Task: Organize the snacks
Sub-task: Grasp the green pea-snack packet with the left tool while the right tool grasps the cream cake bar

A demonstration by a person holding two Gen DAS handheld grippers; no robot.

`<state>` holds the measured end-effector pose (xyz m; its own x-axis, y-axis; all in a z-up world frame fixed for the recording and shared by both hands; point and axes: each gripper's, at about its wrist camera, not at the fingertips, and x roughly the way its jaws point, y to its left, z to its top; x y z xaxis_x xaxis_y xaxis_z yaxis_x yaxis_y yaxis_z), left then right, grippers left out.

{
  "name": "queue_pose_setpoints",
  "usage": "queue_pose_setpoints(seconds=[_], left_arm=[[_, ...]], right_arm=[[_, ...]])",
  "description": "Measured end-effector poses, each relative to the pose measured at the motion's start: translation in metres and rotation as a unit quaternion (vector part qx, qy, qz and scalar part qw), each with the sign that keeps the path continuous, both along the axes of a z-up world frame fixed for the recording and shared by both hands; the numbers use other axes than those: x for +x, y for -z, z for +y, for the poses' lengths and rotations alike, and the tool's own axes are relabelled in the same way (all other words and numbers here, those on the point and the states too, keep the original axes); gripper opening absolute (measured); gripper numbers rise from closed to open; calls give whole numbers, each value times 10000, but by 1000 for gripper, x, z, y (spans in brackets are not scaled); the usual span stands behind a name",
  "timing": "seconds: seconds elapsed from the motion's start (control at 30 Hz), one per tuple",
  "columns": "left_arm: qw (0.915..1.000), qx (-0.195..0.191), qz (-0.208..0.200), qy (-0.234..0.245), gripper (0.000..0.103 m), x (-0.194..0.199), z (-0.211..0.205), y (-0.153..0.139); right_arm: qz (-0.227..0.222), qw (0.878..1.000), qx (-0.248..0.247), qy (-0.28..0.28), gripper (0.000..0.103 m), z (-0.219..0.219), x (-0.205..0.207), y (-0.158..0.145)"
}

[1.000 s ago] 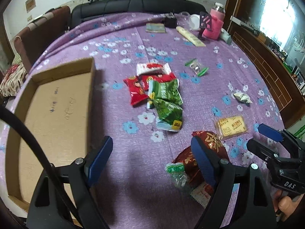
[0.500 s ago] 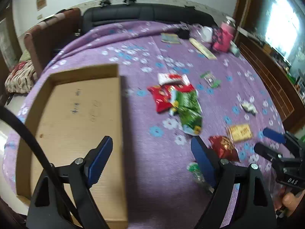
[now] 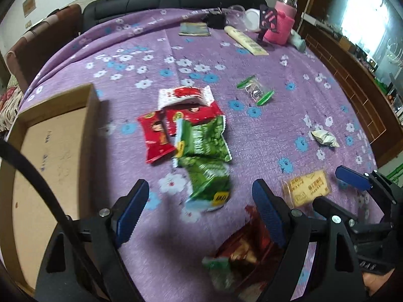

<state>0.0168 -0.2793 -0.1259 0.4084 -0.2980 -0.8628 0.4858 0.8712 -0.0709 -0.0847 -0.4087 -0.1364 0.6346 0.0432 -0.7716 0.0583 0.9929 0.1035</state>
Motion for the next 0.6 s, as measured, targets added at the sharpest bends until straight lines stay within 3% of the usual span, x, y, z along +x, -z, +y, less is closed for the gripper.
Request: queue_pose_setpoints(seconds=[0.27, 0.3, 0.47, 0.6], left_arm=[[9994, 271, 225, -39, 85, 13, -11, 26], [9994, 276, 214, -57, 82, 15, -10, 27], [9995, 308, 6, 4, 42, 15, -10, 22], [9995, 309, -70, 51, 40, 17, -11, 22]], right_arm=[[301, 9989, -298, -186, 72, 5, 17, 17], [303, 9989, -297, -200, 71, 4, 18, 16], [301, 9983, -385, -316, 67, 3, 16, 16], [272, 9987, -303, -313, 51, -2, 12, 13]])
